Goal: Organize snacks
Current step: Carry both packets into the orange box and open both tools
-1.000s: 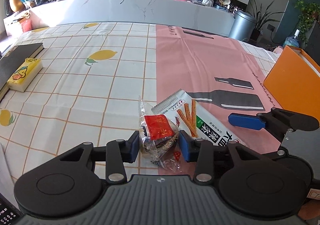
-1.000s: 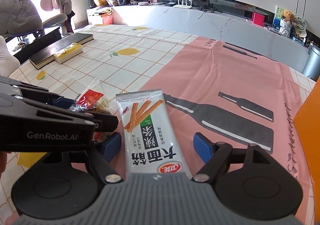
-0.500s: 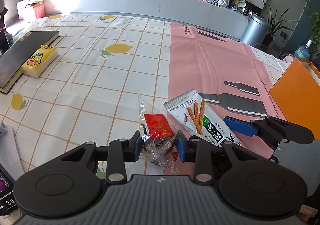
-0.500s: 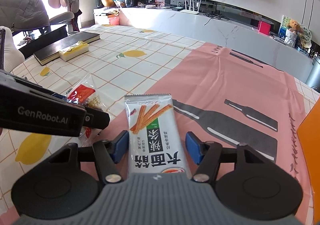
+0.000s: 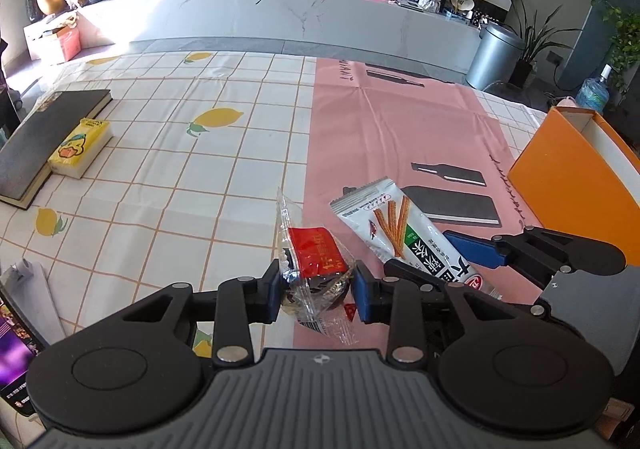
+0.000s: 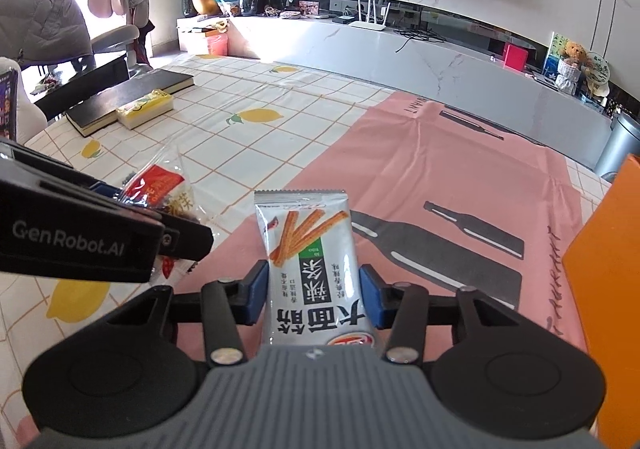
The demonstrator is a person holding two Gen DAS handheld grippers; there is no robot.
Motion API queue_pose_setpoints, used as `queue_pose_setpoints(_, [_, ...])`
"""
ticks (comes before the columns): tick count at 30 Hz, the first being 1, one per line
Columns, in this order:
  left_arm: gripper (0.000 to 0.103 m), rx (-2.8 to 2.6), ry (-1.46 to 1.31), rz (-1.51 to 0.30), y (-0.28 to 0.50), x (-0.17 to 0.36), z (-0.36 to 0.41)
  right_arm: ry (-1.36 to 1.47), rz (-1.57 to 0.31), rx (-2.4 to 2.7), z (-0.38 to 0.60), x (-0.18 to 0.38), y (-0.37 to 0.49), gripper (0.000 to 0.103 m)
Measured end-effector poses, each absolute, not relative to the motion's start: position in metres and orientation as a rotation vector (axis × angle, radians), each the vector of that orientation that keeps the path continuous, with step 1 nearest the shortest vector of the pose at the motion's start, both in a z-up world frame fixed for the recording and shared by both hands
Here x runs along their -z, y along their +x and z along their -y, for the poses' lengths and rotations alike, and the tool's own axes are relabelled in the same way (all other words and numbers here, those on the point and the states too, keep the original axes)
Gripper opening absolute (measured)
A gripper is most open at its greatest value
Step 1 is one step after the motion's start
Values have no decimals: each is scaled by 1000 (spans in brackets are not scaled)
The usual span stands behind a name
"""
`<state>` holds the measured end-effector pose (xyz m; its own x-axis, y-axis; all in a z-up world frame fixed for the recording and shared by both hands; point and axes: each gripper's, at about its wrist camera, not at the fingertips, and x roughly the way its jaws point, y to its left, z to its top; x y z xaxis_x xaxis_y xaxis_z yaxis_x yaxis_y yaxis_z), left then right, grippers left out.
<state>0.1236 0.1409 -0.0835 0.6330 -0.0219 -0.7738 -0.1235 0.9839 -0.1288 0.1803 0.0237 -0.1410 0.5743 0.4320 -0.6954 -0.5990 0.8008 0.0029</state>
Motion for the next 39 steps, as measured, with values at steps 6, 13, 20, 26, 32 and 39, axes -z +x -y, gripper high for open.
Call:
queue_pose_setpoints(6, [39, -37, -177, -856, 102, 59, -116, -205, -707, -571, 9, 104, 152, 46])
queue_pose_setpoints(13, [39, 8, -124, -815, 86, 23, -76, -153, -692, -505, 60, 61, 124, 46])
queue_pose_setpoints(20, [39, 67, -54, -782, 81, 2, -25, -101, -647, -432, 126, 31, 104, 46])
queue_pose_setpoints(26, [39, 181, -5, -750, 96, -14, 28, -43, -647, -371, 188, 11, 106, 46])
queue_pose_setpoints(32, [39, 319, 35, -761, 126, -12, 85, 5, -673, -309, 250, 3, 120, 46])
queue_pose_setpoints(39, [39, 443, 54, -802, 169, -4, 126, 45, -737, -276, 301, 7, 150, 46])
